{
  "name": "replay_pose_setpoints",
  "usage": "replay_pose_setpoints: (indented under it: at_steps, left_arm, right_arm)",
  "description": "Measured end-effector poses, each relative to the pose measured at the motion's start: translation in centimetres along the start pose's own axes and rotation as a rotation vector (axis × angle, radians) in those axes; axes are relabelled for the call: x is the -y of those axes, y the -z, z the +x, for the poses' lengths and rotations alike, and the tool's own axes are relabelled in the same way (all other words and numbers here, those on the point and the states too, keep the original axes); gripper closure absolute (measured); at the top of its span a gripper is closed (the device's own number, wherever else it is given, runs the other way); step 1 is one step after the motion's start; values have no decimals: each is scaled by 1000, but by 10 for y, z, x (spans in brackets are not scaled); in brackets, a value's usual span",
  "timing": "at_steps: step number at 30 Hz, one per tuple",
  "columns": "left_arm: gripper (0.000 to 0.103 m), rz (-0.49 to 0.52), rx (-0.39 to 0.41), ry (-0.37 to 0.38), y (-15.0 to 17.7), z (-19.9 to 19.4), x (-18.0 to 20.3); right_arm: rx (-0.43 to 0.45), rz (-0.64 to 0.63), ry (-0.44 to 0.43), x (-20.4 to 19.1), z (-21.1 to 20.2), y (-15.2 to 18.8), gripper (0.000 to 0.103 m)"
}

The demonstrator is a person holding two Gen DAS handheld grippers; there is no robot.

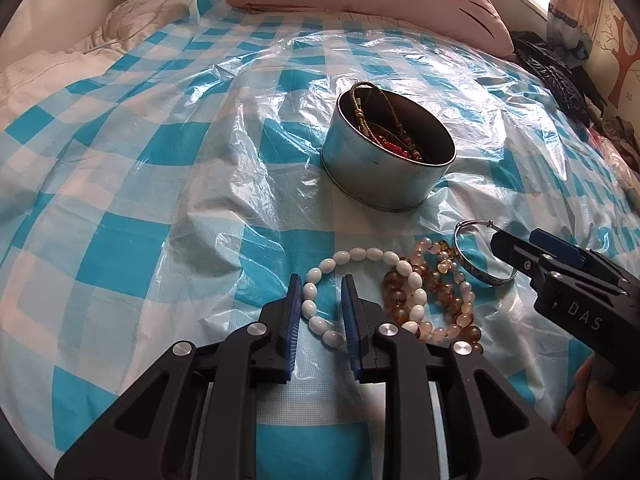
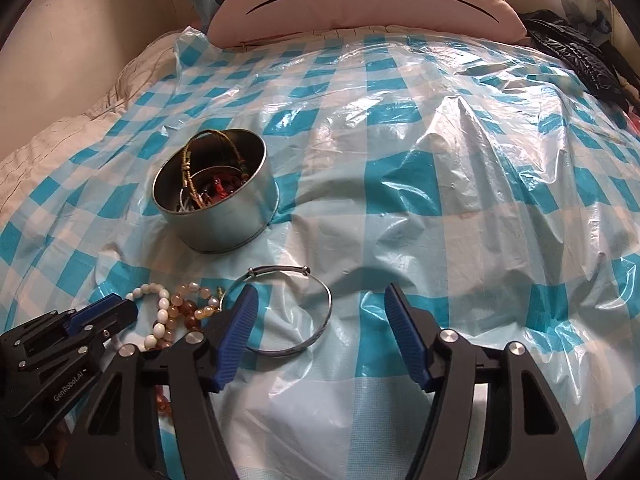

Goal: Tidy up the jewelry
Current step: 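Move both tools back to the bead bracelet pile, then grasp the white bead bracelet with the left tool while the right tool grasps the silver bangle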

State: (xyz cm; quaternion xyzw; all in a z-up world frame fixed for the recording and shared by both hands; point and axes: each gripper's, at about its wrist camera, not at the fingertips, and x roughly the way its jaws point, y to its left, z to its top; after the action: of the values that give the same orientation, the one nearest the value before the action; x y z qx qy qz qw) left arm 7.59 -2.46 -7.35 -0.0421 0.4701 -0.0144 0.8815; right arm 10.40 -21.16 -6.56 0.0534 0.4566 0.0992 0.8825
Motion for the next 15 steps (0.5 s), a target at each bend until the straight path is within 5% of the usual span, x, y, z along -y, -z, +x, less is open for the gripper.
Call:
replay_pose_setpoints:
  at_steps: [3, 5, 8, 15]
  left_arm:
    - [80, 6, -10, 0, 1, 2, 2]
    - [79, 11, -11, -1, 1, 3, 3]
    - [79, 10, -10, 3, 1, 3, 2]
    - [79, -3, -4, 18, 0, 1, 0]
  right_arm:
    - [-71, -3, -8, -2, 15, 3, 57]
    - [-73, 5, -38, -1, 14, 3, 83]
    - [-57, -16, -45, -6, 8, 5, 95]
    - [47, 56, -89, 5, -25, 8, 97]
